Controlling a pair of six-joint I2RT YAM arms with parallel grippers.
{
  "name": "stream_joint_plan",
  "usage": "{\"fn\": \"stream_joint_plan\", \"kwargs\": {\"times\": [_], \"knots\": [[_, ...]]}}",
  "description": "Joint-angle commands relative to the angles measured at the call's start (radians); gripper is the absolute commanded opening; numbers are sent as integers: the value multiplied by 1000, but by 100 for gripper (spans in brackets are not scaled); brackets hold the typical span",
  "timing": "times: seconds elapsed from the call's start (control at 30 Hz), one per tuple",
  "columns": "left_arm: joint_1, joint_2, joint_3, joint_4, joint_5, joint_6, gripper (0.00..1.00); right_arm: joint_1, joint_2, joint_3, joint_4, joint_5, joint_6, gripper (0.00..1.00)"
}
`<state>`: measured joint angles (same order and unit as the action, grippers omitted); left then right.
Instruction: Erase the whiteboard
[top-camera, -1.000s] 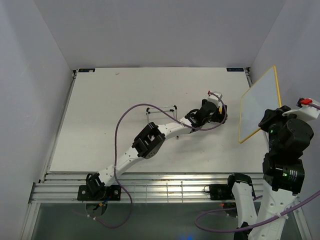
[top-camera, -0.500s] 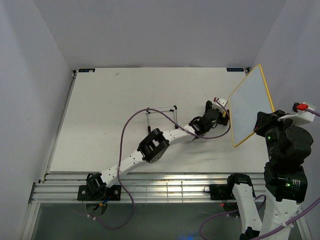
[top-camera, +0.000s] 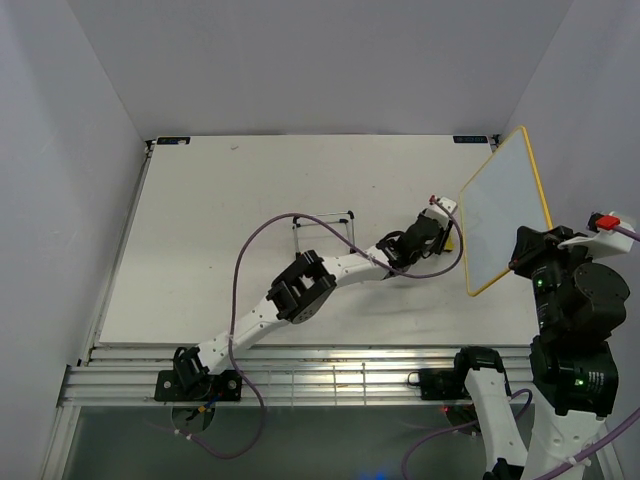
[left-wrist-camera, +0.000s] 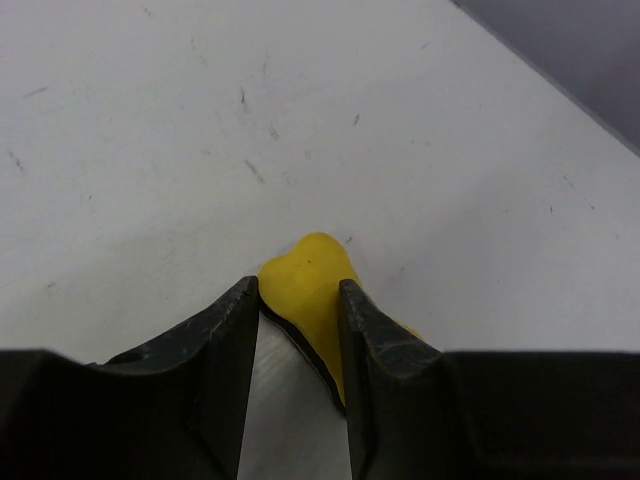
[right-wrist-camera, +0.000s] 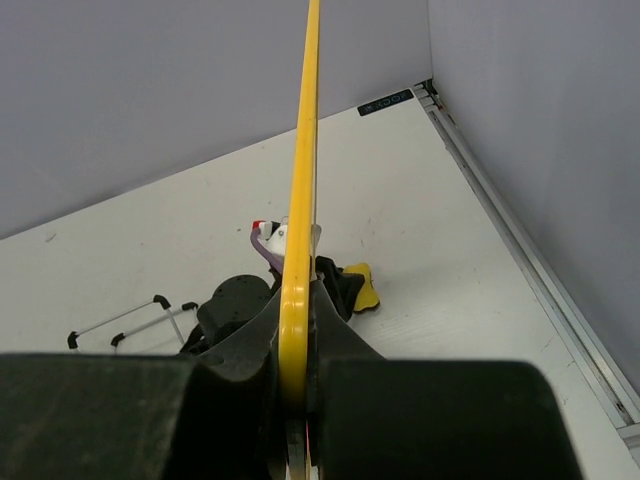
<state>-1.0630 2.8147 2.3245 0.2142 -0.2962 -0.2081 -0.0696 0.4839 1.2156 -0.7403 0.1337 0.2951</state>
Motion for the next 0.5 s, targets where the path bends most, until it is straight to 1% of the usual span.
{"fn": "stream_joint_plan", "kwargs": {"times": [0.0,0.03,0.07,0.13,0.2,0.23,0.3,0.33,0.37,0.4,0.43,0.47], "knots": [[26,-148,-163,-205,90,-53,45,8,-21,67,133,14,-2,8],[28,-170,-180,-273,101,-50,45,8,-22,70,131,9,-1,8],[29,-193,-201,-295,120,-44,43,8,-19,71,133,6,-1,8],[29,-276,-299,-338,140,-30,43,8,-19,81,131,-5,3,8],[34,-331,-365,-367,166,-37,43,8,-15,91,130,-5,4,8],[34,-395,-446,-377,183,-36,45,8,-15,94,130,-5,4,8],[34,-466,-535,-371,206,-28,45,8,-4,104,122,-20,1,8],[35,-528,-610,-362,212,-19,45,8,2,114,116,-25,-8,8],[37,-555,-635,-360,215,-13,46,8,18,119,110,-31,-13,8],[37,-576,-652,-361,219,-5,51,8,24,121,105,-42,-16,8],[37,-612,-672,-363,218,-1,54,8,28,116,101,-48,-23,8],[37,-626,-675,-361,220,3,55,8,41,113,101,-54,-27,8]]}}
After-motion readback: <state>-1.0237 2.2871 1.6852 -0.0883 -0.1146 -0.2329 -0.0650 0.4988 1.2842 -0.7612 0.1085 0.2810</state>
